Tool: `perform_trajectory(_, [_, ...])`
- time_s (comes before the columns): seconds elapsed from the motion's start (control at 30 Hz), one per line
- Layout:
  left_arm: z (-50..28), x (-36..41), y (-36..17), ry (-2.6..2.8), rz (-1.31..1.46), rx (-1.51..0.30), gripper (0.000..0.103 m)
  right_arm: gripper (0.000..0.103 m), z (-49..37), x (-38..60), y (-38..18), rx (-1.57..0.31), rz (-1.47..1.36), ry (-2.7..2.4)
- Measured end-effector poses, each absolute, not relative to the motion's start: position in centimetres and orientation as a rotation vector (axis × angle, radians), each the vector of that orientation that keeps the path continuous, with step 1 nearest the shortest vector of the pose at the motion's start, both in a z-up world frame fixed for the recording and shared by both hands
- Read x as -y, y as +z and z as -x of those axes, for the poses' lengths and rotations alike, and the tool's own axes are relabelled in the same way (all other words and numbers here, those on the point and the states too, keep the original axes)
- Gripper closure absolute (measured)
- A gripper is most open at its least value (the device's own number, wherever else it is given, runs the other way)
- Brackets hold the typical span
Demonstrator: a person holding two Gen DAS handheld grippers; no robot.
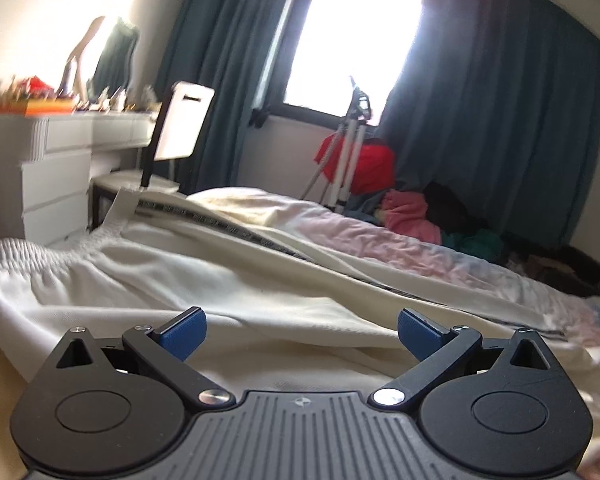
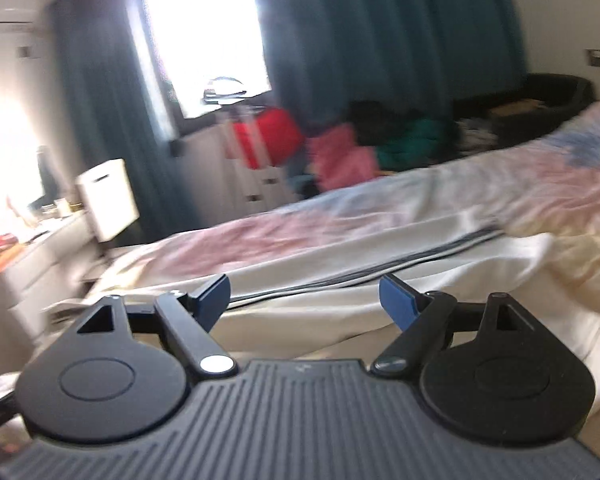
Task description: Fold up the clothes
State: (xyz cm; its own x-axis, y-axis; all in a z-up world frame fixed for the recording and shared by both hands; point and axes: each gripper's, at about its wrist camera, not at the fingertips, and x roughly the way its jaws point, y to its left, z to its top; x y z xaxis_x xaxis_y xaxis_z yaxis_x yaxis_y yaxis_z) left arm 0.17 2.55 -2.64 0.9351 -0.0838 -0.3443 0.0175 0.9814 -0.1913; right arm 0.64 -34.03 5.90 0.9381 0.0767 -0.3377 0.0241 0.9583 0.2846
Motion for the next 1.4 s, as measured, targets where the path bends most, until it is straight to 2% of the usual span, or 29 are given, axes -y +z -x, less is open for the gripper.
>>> perform_trajectory(0.3, [4.1, 0.5, -0.9, -0.16, 0.066, -0.309, 0.0, 0.02, 4.6, 30.7, 3.9, -0.407, -0.249, 0.036])
perform_trajectory(0.7, [3.4, -2.2, -2.3, -0.109, 0.118, -0.483, 0.0, 0.02, 3.5, 31.0, 2.8, -0.434, -0.242, -0.029])
perform_trajectory(1.0, [0.8, -10.8, -3.2, 0.145, 0.244, -0.683, 0.0, 0.02, 2.9, 31.9, 2.2, -0.457, -0.281, -0.059])
perform_trajectory(1.13, [-0.5, -15.6, -2.6, 0.232, 0.386, -0.754, 0.001, 0.02, 2.7, 32.5, 1.9, -0.474, -0.297, -0.086])
perform_trajectory(1.23, [-1.3, -17.9, -1.6, 0.273, 0.418, -0.755, 0.002, 0.02, 2.5, 33.2, 1.4, -0.497, -0.318, -0.122])
perform_trajectory(1.4, [-2.9, -19.8, -1.1, 0.339, 0.32, -0.739, 0.002, 0.02, 1.9, 34.6, 0.6, -0.546, -0.348, -0.206])
